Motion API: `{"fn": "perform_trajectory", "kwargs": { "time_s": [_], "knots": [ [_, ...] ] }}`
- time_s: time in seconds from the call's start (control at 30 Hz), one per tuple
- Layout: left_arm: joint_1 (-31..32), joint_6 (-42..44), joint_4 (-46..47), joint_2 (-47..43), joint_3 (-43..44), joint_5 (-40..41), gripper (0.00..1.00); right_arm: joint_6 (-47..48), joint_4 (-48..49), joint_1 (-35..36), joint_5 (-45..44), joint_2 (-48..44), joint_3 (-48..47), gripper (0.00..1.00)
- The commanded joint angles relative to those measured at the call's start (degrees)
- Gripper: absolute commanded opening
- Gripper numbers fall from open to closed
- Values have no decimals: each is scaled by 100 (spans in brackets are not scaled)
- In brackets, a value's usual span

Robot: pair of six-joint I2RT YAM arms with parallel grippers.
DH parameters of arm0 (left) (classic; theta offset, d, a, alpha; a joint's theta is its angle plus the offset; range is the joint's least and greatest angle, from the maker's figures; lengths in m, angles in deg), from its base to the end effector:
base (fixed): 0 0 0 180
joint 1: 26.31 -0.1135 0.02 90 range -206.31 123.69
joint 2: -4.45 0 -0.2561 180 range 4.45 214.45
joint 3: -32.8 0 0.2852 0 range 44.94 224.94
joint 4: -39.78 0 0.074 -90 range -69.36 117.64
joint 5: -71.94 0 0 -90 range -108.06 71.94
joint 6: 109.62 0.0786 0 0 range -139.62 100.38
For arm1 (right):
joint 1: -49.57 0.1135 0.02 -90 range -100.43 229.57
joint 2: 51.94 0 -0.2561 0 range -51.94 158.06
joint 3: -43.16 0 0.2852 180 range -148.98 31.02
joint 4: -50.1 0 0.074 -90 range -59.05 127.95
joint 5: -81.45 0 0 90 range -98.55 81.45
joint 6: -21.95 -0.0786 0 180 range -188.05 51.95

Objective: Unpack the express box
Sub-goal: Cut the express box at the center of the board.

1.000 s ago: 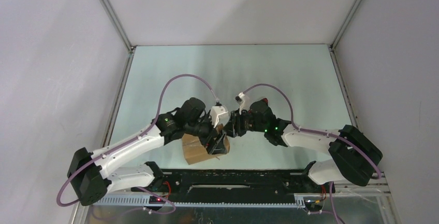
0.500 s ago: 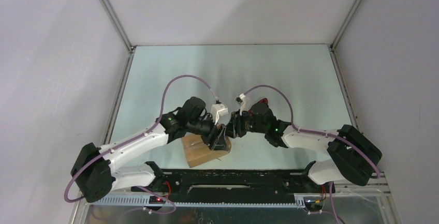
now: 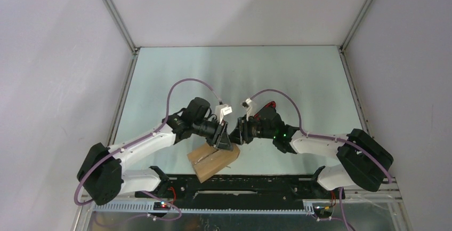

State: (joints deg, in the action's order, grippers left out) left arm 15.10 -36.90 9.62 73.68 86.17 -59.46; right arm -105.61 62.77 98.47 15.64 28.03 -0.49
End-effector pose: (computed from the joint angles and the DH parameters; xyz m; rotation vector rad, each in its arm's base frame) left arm 0.1875 -0.2347 0.1793 0.8954 2.3645 -1.3179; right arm 0.1983 0.2764 0.1383 -0.5255 2.1646 1.3322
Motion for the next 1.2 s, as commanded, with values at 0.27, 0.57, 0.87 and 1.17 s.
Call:
{"fn": "perform_trajectory", "kwargs": {
  "time_s": [0.27, 0.57, 0.87, 1.17],
  "knots": [
    [116, 718, -47, -80, 294, -626, 0, -26, -1471, -620, -546, -969, -240, 69],
    [269, 2257, -552, -159, 836, 311, 0, -484, -3251, -1958, -1950, -1703, -461, 100],
    [590, 2944, -417, 2, 899, 1755, 0, -1444, -2903, -2363, -2406, -382, -783, 88],
    [723, 2806, 581, -730, 35, 2800, 0, -1794, -3145, -2342, -3878, 926, -1794, 84]
  ]
}}
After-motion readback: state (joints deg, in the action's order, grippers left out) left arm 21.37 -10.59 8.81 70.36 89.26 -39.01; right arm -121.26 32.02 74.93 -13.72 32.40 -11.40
